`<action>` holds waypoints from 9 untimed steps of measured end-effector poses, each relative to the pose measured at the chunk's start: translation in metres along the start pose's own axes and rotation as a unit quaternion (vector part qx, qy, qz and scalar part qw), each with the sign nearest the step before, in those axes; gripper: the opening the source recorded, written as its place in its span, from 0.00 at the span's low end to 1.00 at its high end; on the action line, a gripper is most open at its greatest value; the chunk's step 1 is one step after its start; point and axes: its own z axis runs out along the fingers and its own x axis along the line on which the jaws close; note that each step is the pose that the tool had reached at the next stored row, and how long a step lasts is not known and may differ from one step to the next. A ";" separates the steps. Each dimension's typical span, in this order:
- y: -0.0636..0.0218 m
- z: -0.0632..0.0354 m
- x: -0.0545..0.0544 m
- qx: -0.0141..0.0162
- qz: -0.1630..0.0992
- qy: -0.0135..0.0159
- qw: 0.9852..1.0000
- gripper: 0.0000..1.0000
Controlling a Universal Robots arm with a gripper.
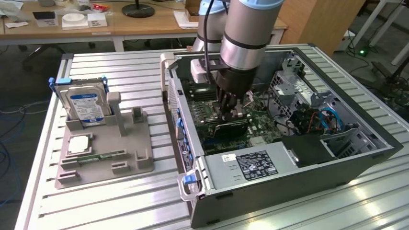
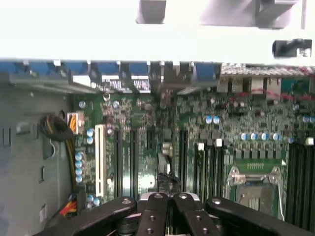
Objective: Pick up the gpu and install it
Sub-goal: 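Press down on the gpu until it lock into place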
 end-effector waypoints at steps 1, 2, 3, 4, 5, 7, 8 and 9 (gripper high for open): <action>0.0017 0.0001 0.000 -0.003 0.000 0.000 1.000 0.11; 0.0021 0.0000 0.000 -0.007 0.000 0.000 1.000 0.11; 0.0022 0.0000 0.000 -0.011 0.000 0.000 1.000 0.11; 0.0024 -0.0001 0.000 -0.014 0.000 0.000 1.000 0.11; 0.0028 -0.0004 0.000 -0.018 0.000 0.000 1.000 0.11; 0.0035 -0.0023 0.000 -0.020 0.000 0.000 1.000 0.11; 0.0045 -0.0037 0.000 -0.020 0.000 0.000 1.000 0.11; 0.0055 -0.0050 0.000 -0.020 0.000 0.000 1.000 0.11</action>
